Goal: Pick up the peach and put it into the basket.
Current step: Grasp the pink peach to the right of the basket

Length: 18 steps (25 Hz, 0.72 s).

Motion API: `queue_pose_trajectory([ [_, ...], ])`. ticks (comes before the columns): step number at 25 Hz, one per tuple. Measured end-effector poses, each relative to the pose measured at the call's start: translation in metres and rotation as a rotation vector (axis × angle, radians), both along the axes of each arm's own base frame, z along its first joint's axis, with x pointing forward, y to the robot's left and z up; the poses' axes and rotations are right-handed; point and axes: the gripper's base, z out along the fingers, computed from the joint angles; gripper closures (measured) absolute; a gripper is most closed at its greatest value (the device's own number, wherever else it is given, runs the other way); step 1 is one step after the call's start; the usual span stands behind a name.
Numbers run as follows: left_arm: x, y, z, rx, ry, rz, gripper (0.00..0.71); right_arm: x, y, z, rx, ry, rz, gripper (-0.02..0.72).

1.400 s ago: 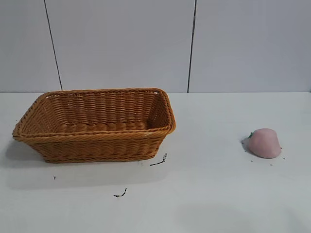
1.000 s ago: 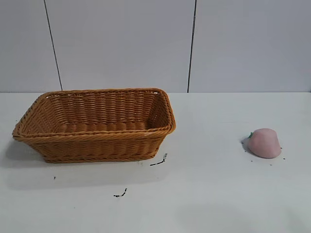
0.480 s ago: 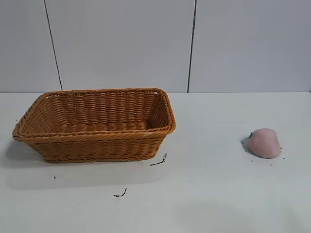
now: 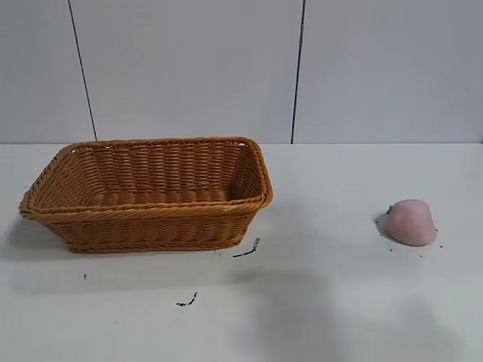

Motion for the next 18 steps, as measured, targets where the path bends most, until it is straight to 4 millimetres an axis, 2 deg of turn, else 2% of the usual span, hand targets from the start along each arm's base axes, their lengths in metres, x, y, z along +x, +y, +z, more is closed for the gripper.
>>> queue_pose_trajectory([
  [4,0.000,0.000,0.000,0.000,0.000,0.000,0.017,0.048,0.003,-0.022,0.010,0.076,0.014,0.028],
  [7,0.000,0.000,0.000,0.000,0.000,0.000,0.017,0.072,0.012,-0.041,0.002,0.096,0.055,0.028],
  [14,0.000,0.000,0.000,0.000,0.000,0.000,0.017,0.107,0.014,-0.102,-0.030,0.135,0.076,0.028],
  [18,0.000,0.000,0.000,0.000,0.000,0.000,0.017,0.120,0.015,-0.134,-0.025,0.149,0.080,0.028],
])
